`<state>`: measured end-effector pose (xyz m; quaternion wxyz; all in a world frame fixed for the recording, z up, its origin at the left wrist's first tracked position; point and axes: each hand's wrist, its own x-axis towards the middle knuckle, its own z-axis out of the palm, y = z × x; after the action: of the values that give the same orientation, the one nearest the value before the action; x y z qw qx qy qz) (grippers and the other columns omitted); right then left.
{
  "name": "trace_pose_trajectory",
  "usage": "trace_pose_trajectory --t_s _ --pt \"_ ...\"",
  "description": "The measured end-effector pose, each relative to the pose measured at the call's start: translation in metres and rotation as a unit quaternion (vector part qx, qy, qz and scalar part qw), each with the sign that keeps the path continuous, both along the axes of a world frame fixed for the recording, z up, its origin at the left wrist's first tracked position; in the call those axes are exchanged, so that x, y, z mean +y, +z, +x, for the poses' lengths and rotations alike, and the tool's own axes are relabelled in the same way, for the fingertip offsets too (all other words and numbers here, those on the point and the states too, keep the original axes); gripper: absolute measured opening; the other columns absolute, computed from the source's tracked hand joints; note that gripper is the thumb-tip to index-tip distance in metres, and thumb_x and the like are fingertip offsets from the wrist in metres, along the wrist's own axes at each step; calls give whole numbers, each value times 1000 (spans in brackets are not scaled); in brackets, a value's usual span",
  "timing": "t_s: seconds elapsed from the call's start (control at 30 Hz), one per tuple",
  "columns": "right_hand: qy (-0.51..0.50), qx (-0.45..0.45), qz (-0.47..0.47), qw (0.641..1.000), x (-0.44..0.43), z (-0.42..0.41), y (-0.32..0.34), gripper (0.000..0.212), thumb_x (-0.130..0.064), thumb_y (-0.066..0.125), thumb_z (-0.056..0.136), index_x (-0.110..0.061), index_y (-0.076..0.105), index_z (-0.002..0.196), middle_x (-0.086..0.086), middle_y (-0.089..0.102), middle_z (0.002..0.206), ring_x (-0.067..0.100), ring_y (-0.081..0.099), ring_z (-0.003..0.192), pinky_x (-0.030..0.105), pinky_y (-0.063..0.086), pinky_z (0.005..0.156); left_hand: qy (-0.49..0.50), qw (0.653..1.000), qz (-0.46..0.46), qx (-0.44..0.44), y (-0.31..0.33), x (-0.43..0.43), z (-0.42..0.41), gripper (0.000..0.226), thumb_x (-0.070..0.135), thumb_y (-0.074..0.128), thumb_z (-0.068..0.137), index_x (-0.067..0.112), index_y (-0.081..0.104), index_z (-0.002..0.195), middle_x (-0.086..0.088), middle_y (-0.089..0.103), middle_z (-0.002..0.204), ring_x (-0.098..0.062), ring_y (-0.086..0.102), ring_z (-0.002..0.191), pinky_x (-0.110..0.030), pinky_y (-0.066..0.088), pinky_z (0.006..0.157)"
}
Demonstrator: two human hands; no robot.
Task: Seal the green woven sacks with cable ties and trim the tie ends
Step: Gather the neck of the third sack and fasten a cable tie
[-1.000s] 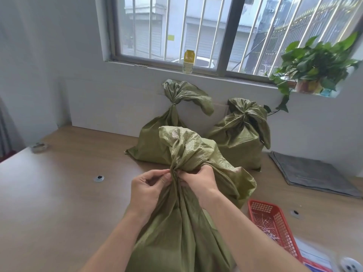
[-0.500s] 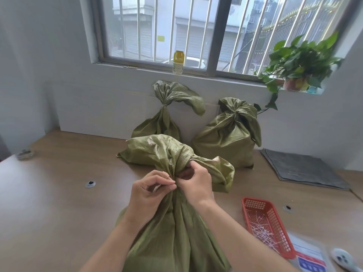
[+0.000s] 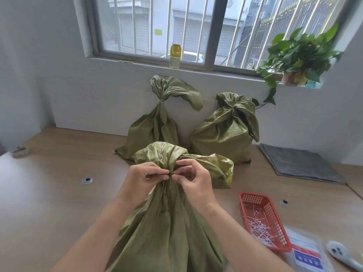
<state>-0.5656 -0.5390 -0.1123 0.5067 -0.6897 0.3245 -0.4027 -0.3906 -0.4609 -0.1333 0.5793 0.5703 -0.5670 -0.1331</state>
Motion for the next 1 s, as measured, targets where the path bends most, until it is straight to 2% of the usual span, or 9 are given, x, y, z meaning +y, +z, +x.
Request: trace_pose_trajectory --t_s 0.13,0.3,0.4,0.5,0.6,0.7,0.77,0.87,1.0 --pt "12 25 -36 999 -1 -2 -4 20 3 79 84 -17 76 87 -2 77 83 11 73 80 25 58 80 -30 999 24 8 -3 1 1 31 8 80 85 37 84 95 3 73 89 -19 70 83 -37 56 73" --pt "36 120 -125 984 -6 -2 -2 15 -6 80 85 -19 81 91 -8 75 87 7 71 83 20 57 79 -69 991 15 114 2 7 -6 13 12 79 83 21 85 91 -5 72 92 -24 69 91 -40 55 85" --pt "48 128 -134 982 -8 2 -3 12 -11 84 82 -17 81 92 -6 75 85 9 71 80 20 57 75 -90 989 23 117 5 7 -11 11 14 84 79 18 86 89 -6 70 91 -24 67 90 -38 55 84" --pt "76 97 -88 988 -11 0 -3 13 -9 86 81 -15 82 92 -2 78 86 12 74 83 29 61 81 -81 993 42 78 7 7 -8 11 18 85 77 23 86 86 -3 71 88 -21 68 86 -32 55 80" --pt "92 26 -12 995 -12 -7 -3 19 6 79 83 -8 81 96 6 80 90 16 75 85 29 61 81 -78 992 67 67 8 8 -3 11 19 85 76 21 85 87 -5 75 87 -25 71 85 -41 59 83" --pt "103 -41 35 993 -10 -9 -4 16 11 77 84 -1 80 95 12 78 90 19 75 85 31 62 79 -76 990 91 82 9 7 -5 13 14 88 74 18 84 85 -7 78 84 -31 75 84 -49 61 86" --pt "110 -65 44 991 -9 -11 -5 15 11 79 82 1 79 93 15 78 89 21 75 85 32 63 78 -69 990 94 76 9 6 -6 13 12 89 74 20 83 81 -7 78 82 -32 75 81 -51 62 85" --pt "108 -71 25 991 -10 -12 -6 16 12 81 79 3 79 92 21 77 89 22 74 82 32 63 77 -68 992 92 53 8 6 -5 15 11 88 76 23 83 82 -5 78 80 -27 74 79 -46 62 81" --pt "107 -34 -7 994 -12 -10 -6 18 14 78 79 -1 81 90 16 78 86 19 74 80 30 62 77 -51 995 89 21 7 6 -6 18 7 88 76 24 83 82 1 78 81 -21 75 78 -42 62 81"
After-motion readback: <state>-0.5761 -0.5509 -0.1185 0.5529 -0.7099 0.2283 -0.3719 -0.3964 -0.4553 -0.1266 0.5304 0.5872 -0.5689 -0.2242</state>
